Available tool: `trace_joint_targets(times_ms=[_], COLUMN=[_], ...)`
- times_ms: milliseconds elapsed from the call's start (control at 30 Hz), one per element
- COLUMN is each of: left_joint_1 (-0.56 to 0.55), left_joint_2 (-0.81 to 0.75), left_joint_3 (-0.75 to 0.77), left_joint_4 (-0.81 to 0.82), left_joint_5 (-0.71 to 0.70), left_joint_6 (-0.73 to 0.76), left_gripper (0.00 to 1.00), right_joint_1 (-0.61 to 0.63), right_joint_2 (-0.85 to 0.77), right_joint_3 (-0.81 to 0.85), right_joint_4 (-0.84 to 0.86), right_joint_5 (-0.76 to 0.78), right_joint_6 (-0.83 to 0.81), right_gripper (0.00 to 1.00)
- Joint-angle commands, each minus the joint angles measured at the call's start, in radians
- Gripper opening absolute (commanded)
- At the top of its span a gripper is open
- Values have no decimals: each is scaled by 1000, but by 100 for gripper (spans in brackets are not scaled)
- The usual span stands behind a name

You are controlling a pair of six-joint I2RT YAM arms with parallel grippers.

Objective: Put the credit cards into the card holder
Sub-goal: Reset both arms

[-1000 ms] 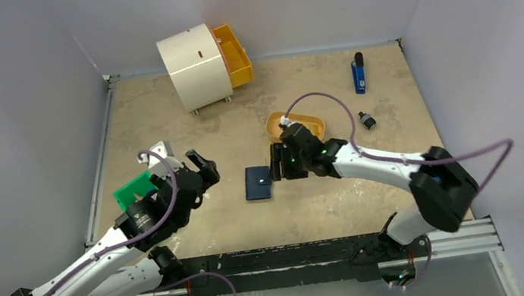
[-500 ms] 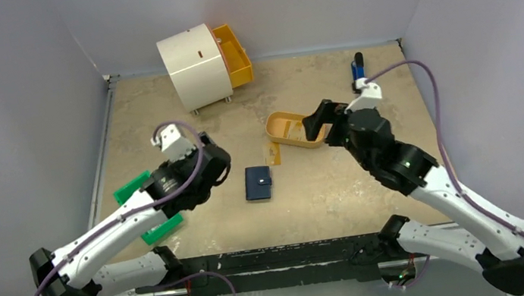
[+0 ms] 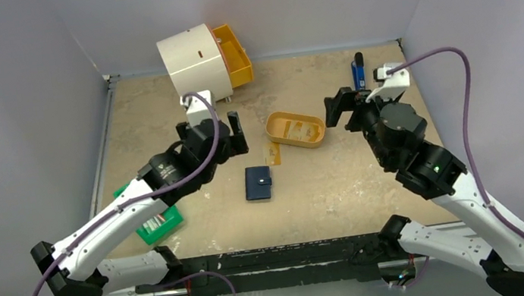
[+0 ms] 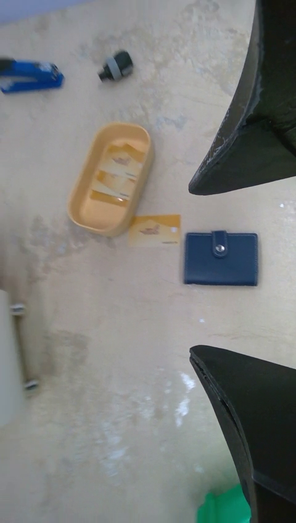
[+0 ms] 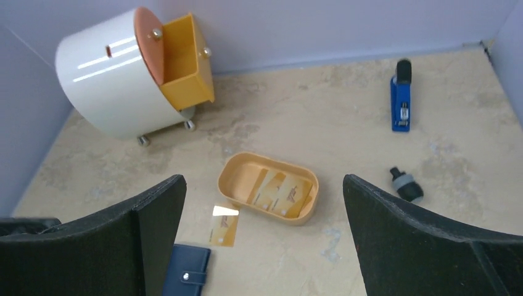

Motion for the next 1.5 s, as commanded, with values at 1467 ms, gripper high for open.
trace_joint_targets(times_ms=[1467], left_joint_1=[-1], left_joint_2=[-235], left_joint_3=[259], left_joint_4=[112], left_joint_5=[-259], left_joint_6=[234], left_gripper=[91], right_joint_1=[3], right_joint_2=[-130], right_joint_3=[80], right_joint_4=[170], right_joint_5=[54], right_joint_6=[-216], right_gripper=[99])
